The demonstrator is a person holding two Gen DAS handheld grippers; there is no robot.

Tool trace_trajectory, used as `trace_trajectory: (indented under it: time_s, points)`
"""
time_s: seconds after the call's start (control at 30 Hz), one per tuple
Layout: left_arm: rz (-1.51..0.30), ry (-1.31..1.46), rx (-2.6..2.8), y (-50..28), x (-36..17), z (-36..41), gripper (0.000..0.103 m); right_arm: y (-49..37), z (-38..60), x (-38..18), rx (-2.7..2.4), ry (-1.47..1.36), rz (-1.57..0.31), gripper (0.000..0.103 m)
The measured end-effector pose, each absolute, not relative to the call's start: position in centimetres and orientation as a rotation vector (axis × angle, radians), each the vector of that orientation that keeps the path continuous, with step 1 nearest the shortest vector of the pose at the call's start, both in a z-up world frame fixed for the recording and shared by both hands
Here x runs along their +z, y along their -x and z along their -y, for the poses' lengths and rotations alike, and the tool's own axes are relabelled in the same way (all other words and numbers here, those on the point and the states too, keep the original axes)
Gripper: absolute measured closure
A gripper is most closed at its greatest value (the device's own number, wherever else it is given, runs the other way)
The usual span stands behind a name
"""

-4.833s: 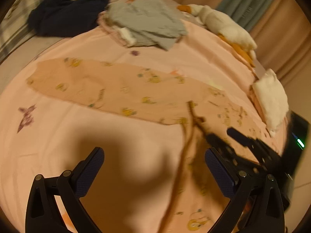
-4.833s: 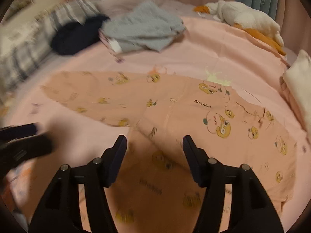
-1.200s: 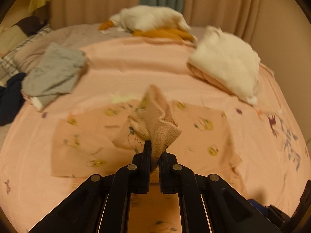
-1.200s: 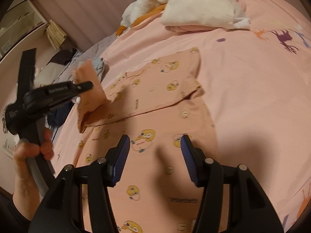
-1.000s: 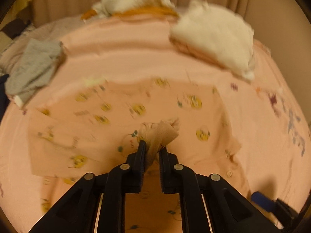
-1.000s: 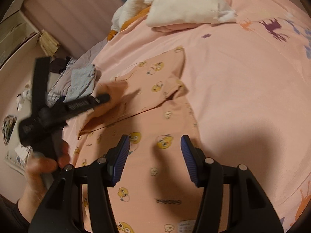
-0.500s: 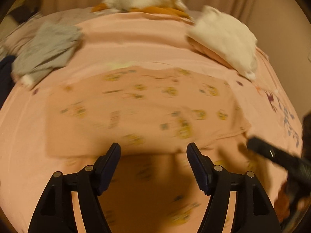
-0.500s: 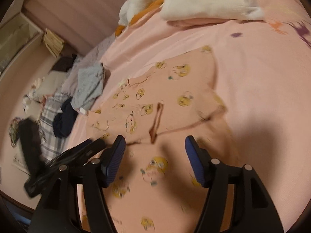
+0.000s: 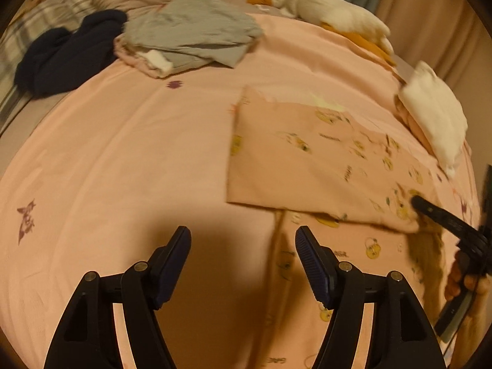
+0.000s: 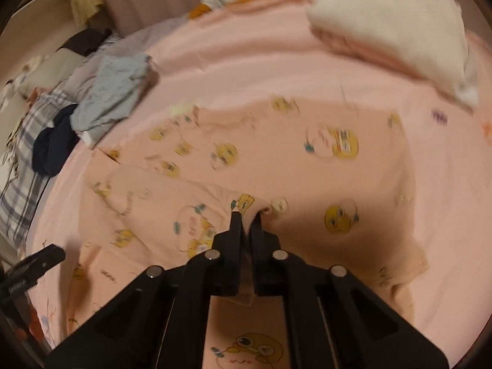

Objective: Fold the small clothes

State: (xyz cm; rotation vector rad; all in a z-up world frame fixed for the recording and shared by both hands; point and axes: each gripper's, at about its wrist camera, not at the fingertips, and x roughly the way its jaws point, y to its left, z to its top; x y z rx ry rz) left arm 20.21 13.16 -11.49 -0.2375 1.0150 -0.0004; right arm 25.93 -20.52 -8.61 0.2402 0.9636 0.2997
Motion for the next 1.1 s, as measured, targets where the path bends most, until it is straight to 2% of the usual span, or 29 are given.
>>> trace_trajectory:
  time_s: [0.23, 0.53, 0.57, 0.63, 0.73, 0.8, 0.87, 0.9, 1.1]
  points:
    - [-0.995, 0.266, 0.008, -21.0, -11.1, -14.2, 0.033, -25.7, 25.5, -1.8, 0.248, -0.282, -0.788, 0.097]
    - [-0.982, 0.19, -0.068, -24.0, -10.7, -10.7, 0.033, -27.3, 29.2, -7.5, 0.015, -0.12, -0.966, 0.094]
    - [-0.979, 0.167, -0.078, -24.4, -10.7, -10.0, 0.033, -27.3, 29.3, -7.8, -0.018, -0.101, -0.972, 0.086]
    - [-0.97, 0.116, -0.091, -25.3, -10.8, -8.6, 0.033, -26.6, 29.6, -7.3, -0.029, -0.096, -0.923, 0.079]
    - [-0.954, 0.051, -0.103, -26.3, -11.3, -7.1, 0.034, -25.1, 28.9, -5.5, 0.058, -0.108, -0.824, 0.08]
    - [-0.945, 0.018, -0.115, -26.7, -11.8, -6.3, 0.041, -24.4, 28.2, -5.5, 0.167, -0.134, -0.827, 0.081]
    - [-0.954, -0.01, -0.118, -26.9, -12.4, -5.7, 0.058, -24.5, 27.0, -6.6, 0.202, -0.096, -0.869, 0.085]
    - [-0.964, -0.019, -0.118, -27.1, -12.8, -5.5, 0.062, -24.5, 26.7, -7.2, 0.203, -0.075, -0.884, 0.085]
    - [-0.99, -0.067, -0.107, -27.3, -14.6, -5.0, 0.064, -25.1, 27.1, -10.6, 0.16, -0.054, -0.971, 0.087]
